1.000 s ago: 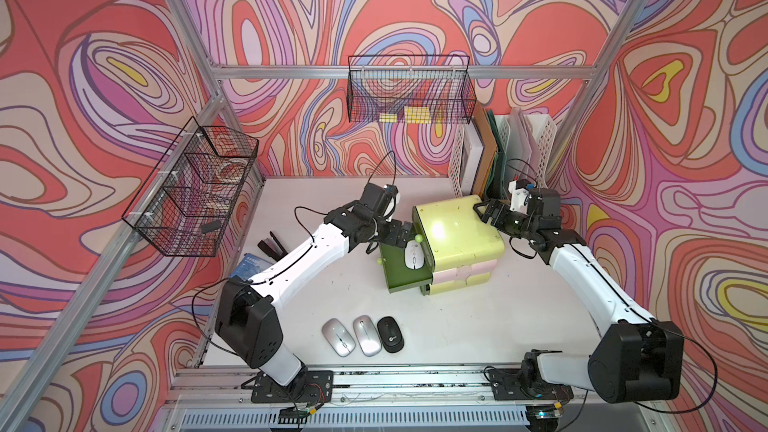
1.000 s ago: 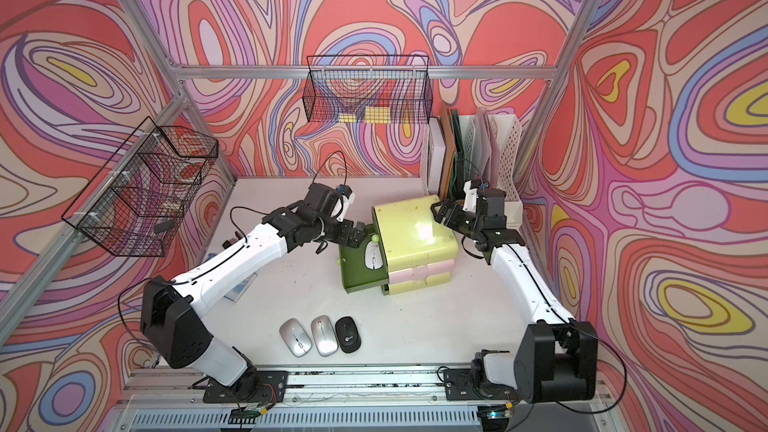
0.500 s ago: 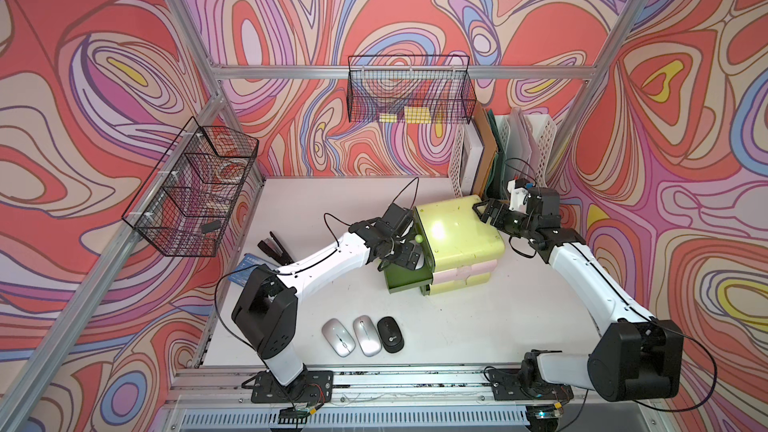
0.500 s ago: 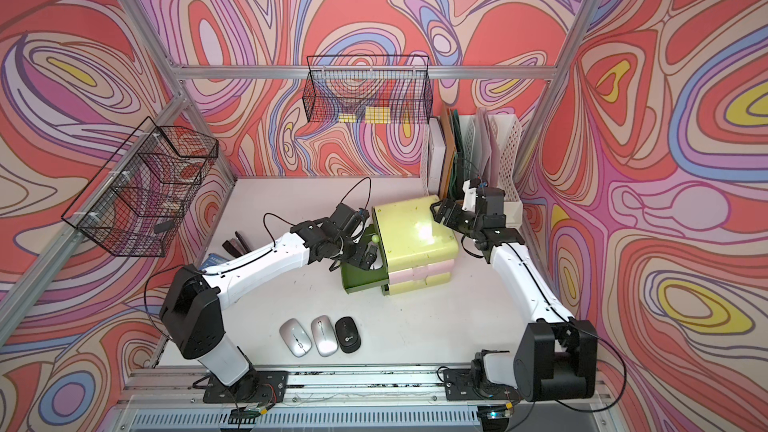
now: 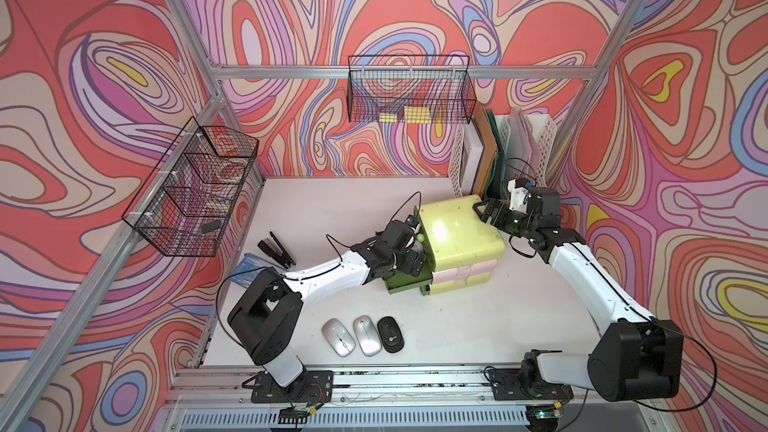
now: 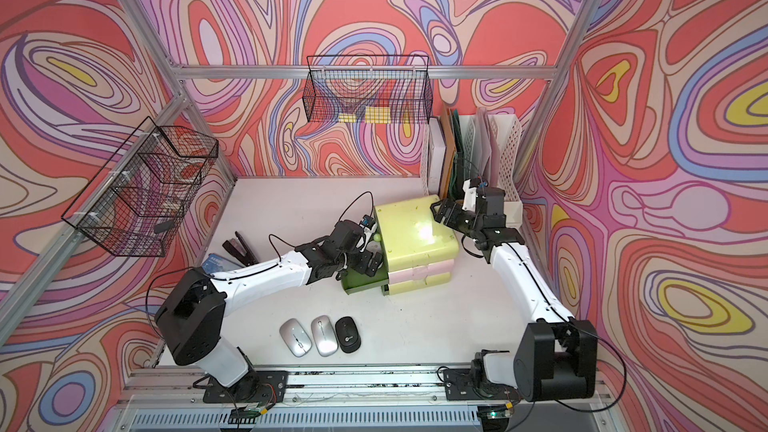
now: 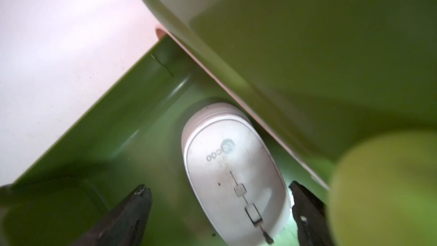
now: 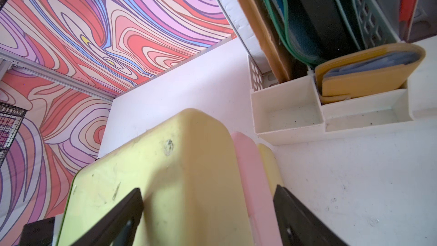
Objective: Take the mice out of the drawer
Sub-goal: Pick up the mouse from the drawer.
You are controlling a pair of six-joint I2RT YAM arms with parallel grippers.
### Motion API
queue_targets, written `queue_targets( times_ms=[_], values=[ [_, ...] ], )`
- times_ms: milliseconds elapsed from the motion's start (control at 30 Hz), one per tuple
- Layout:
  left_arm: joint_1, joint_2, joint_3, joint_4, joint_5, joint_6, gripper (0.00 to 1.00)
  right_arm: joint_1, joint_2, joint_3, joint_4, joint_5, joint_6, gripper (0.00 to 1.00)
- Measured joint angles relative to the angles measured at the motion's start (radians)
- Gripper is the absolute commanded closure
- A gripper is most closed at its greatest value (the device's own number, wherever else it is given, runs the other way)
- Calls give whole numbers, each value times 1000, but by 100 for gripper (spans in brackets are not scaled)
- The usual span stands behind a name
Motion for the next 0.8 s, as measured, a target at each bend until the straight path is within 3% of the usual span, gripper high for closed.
queue_targets(
  times_ms=[167,533,800],
  values=[
    [3,36,11,29,-11,-8,26,-1,0,0,0,6,-2,10],
    [4,128,113,-93,-45,-52,23,-3,0,0,1,13,-1,10],
    [-4,124,113,-113,-64,-42,60,-3,0,0,1,12,-1,10]
  ],
)
